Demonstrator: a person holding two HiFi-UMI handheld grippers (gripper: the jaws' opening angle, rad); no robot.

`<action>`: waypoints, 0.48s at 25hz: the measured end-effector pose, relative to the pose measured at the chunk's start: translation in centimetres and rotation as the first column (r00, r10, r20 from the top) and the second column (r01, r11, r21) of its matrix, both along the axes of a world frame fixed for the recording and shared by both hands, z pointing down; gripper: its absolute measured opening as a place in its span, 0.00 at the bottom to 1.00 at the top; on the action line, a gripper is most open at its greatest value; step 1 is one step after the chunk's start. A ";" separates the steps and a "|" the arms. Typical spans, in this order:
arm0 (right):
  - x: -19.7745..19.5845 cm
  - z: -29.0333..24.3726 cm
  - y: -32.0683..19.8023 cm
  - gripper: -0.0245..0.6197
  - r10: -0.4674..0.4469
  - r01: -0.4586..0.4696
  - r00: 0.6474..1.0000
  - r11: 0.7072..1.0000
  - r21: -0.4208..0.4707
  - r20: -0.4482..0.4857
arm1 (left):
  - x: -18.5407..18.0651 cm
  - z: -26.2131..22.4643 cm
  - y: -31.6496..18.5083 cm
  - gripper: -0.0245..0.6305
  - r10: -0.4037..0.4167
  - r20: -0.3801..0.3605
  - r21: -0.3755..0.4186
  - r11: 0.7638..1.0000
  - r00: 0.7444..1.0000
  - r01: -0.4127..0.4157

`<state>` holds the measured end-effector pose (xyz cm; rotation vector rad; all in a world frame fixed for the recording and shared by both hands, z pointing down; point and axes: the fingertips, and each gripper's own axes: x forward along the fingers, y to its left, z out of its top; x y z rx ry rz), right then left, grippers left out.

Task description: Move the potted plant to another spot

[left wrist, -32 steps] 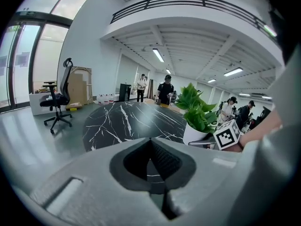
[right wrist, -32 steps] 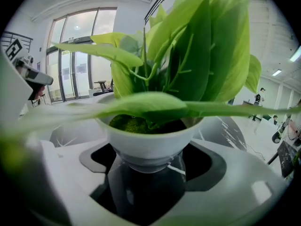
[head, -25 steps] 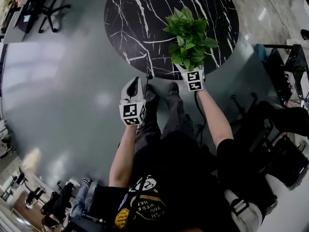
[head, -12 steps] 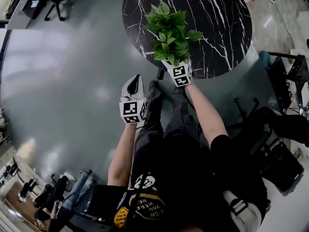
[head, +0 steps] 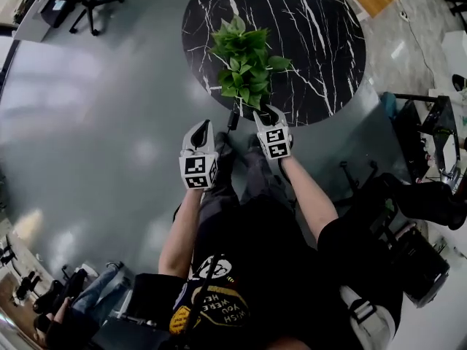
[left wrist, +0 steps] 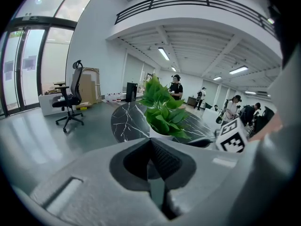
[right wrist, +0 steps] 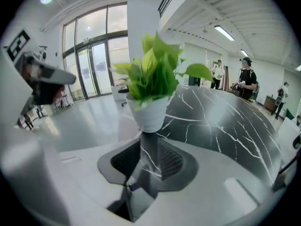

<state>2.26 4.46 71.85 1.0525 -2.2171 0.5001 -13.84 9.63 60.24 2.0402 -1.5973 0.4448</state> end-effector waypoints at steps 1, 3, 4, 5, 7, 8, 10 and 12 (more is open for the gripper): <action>0.2 -2.1 1.2 0.15 0.014 -0.014 0.999 1.000 -0.003 0.050 | 0.5 -0.7 0.2 0.04 -0.005 0.011 -0.001 1.000 1.000 0.005; 0.2 -7.2 3.3 0.04 0.015 -0.016 0.989 1.000 0.004 0.144 | 1.8 -2.7 0.7 0.04 -0.029 0.012 0.007 1.000 1.000 0.029; 0.1 -9.6 4.1 0.04 0.002 -0.005 0.983 1.000 0.013 0.182 | 2.6 -3.9 1.1 0.04 -0.046 0.002 0.019 0.999 0.999 0.045; 0.0 -11.7 4.6 0.04 -0.015 0.009 0.977 1.000 0.027 0.212 | 3.4 -5.0 1.3 0.04 -0.063 -0.013 0.033 0.997 0.998 0.063; -0.2 -15.4 4.7 0.04 -0.035 0.021 0.967 0.998 0.057 0.252 | 4.8 -7.1 1.3 0.04 -0.089 -0.047 0.058 0.994 0.995 0.091; -0.1 -17.0 4.6 0.04 -0.033 0.016 0.965 0.998 0.068 0.262 | 5.5 -8.1 1.3 0.04 -0.092 -0.061 0.066 0.993 0.994 0.096; 0.4 -19.6 4.1 0.04 -0.010 -0.013 0.962 0.997 0.082 0.273 | 6.9 -9.9 1.4 0.04 -0.068 -0.066 0.083 0.994 0.995 0.074; 0.8 -21.6 3.3 0.04 0.016 -0.048 0.958 0.993 0.106 0.285 | 8.1 -11.6 0.9 0.04 -0.016 -0.047 0.113 0.993 0.999 0.021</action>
